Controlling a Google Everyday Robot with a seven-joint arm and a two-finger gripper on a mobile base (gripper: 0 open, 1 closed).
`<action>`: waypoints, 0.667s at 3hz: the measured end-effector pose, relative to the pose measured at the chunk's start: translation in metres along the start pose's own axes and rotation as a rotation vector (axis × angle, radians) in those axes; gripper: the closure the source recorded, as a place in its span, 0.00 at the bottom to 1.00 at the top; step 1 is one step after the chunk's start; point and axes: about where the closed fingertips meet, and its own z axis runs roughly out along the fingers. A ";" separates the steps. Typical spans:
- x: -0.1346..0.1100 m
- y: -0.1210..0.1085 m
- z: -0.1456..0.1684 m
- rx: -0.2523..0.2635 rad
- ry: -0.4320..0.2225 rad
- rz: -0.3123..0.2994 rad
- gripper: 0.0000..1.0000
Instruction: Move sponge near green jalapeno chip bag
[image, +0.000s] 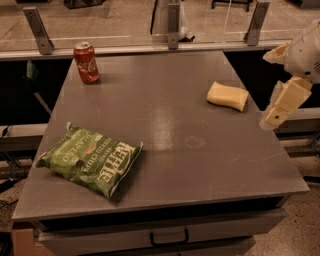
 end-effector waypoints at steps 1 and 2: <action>0.001 -0.035 0.025 0.012 -0.076 0.012 0.00; 0.003 -0.060 0.055 -0.012 -0.130 0.053 0.00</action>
Offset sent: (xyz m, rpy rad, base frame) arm 0.1151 -0.0066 -0.0565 0.2261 0.0125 -0.0300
